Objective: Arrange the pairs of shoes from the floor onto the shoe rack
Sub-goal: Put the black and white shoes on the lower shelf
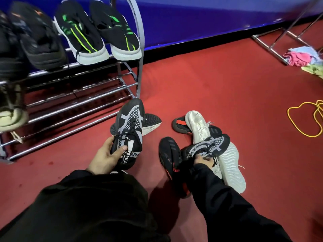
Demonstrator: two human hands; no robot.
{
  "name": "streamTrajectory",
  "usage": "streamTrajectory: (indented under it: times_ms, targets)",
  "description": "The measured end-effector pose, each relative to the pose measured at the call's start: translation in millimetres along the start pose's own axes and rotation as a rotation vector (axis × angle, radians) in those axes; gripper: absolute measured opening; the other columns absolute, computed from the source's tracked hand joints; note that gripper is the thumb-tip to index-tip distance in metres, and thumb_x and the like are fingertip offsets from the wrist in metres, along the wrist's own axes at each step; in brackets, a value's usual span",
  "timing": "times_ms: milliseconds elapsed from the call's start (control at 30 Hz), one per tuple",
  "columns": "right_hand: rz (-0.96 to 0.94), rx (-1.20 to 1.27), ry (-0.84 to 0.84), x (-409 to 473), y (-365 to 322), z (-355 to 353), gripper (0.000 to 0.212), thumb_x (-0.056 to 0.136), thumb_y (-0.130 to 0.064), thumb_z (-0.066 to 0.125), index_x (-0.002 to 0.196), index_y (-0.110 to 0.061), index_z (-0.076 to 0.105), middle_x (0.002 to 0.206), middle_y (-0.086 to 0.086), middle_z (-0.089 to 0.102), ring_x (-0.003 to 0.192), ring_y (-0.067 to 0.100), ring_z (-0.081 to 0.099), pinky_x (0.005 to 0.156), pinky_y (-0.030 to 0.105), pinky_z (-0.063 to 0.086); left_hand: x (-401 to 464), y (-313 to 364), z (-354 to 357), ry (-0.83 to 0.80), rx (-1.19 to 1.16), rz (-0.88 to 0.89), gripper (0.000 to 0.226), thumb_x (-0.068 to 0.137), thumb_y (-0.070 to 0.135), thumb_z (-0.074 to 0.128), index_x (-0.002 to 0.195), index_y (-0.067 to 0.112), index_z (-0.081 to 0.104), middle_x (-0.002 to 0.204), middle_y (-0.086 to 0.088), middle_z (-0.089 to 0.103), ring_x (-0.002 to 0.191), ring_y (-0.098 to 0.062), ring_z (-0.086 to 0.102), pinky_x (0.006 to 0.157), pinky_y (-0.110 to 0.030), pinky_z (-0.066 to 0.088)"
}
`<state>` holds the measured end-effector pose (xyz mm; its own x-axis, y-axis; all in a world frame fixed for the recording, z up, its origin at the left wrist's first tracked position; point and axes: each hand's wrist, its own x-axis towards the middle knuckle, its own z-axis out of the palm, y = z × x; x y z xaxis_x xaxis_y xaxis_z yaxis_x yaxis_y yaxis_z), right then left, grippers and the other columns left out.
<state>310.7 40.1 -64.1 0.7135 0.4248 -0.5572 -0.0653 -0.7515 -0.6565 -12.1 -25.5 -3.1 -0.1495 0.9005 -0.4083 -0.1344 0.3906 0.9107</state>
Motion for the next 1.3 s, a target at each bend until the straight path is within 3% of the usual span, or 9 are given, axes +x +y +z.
streamTrajectory:
  times_ms: [167,300,467,600,733,833,1000,1167,1300]
  targets:
    - [-0.096,0.190,-0.049,-22,-6,1,0.031,0.083,-0.011,0.071,0.100,-0.004,0.046,0.100,0.017,0.053,0.092,0.028,0.053,0.096,0.036,0.041,-11,7,-14,0.107,-0.099,0.048,0.038,0.096,0.004,0.059,0.131,0.018,0.056,0.119,0.000,0.074,0.105,-0.010,0.072,0.087,-0.027,0.058]
    - [-0.236,0.312,-0.153,-18,19,16,0.033,0.063,-0.044,0.065,0.088,-0.028,0.051,0.095,0.015,0.055,0.087,0.030,0.055,0.083,0.044,0.046,-23,20,-29,0.238,-0.105,0.131,0.037,0.098,0.007,0.057,0.132,0.021,0.058,0.113,0.013,0.076,0.108,-0.004,0.069,0.089,-0.022,0.055]
    - [-0.475,0.198,-0.516,-118,-11,33,0.022,0.095,0.001,0.055,0.112,-0.012,0.059,0.101,0.006,0.060,0.079,-0.004,0.060,0.076,0.012,0.048,-23,34,-59,0.550,-0.185,0.058,0.023,0.099,0.036,0.056,0.120,0.039,0.063,0.120,0.005,0.072,0.109,-0.020,0.070,0.095,-0.049,0.056]
    - [-0.514,0.115,-0.827,-175,-35,78,0.025,0.098,-0.007,0.051,0.102,-0.026,0.066,0.095,0.005,0.073,0.080,0.018,0.065,0.074,0.035,0.051,-19,57,-97,0.643,-0.287,0.012,0.026,0.101,0.035,0.052,0.127,0.032,0.056,0.121,-0.001,0.070,0.098,-0.028,0.072,0.074,-0.056,0.061]
    - [-0.518,0.097,-0.995,-213,-52,113,0.031,0.100,-0.002,0.047,0.107,-0.027,0.065,0.086,-0.003,0.075,0.066,0.013,0.070,0.052,0.031,0.056,2,78,-129,0.716,-0.094,0.095,0.043,0.101,0.030,0.054,0.143,0.023,0.047,0.140,0.004,0.057,0.121,-0.015,0.057,0.094,-0.025,0.049]
    - [-0.506,0.109,-1.054,-232,-61,131,0.031,0.099,-0.002,0.049,0.108,-0.026,0.065,0.090,0.000,0.077,0.074,0.016,0.071,0.060,0.035,0.057,23,92,-145,0.757,0.095,0.165,0.049,0.102,0.025,0.052,0.145,0.003,0.046,0.140,0.006,0.050,0.128,-0.006,0.044,0.099,-0.005,0.029]
    - [-0.482,0.096,-1.125,-245,-75,152,0.030,0.101,-0.004,0.049,0.117,-0.023,0.064,0.107,0.013,0.075,0.090,0.030,0.069,0.073,0.042,0.056,69,105,-168,0.805,0.170,0.139,0.023,0.100,0.021,0.053,0.110,0.002,0.063,0.099,-0.003,0.065,0.102,-0.025,0.060,0.087,-0.026,0.036]
    - [-0.466,0.076,-1.123,-244,-77,164,0.030,0.101,-0.005,0.049,0.115,-0.026,0.065,0.113,0.013,0.074,0.099,0.034,0.068,0.091,0.054,0.052,86,101,-164,0.894,0.172,0.018,0.040,0.096,0.035,0.051,0.111,-0.001,0.057,0.115,-0.025,0.063,0.113,-0.039,0.056,0.094,-0.038,0.040]
    - [-0.475,0.082,-1.119,-248,-82,175,0.027,0.101,-0.005,0.049,0.119,-0.022,0.061,0.105,0.002,0.076,0.096,0.026,0.069,0.083,0.050,0.056,79,89,-138,0.953,0.831,0.098,0.042,0.083,0.037,0.066,0.101,0.001,0.056,0.104,-0.026,0.054,0.106,-0.043,0.048,0.094,-0.052,0.038]
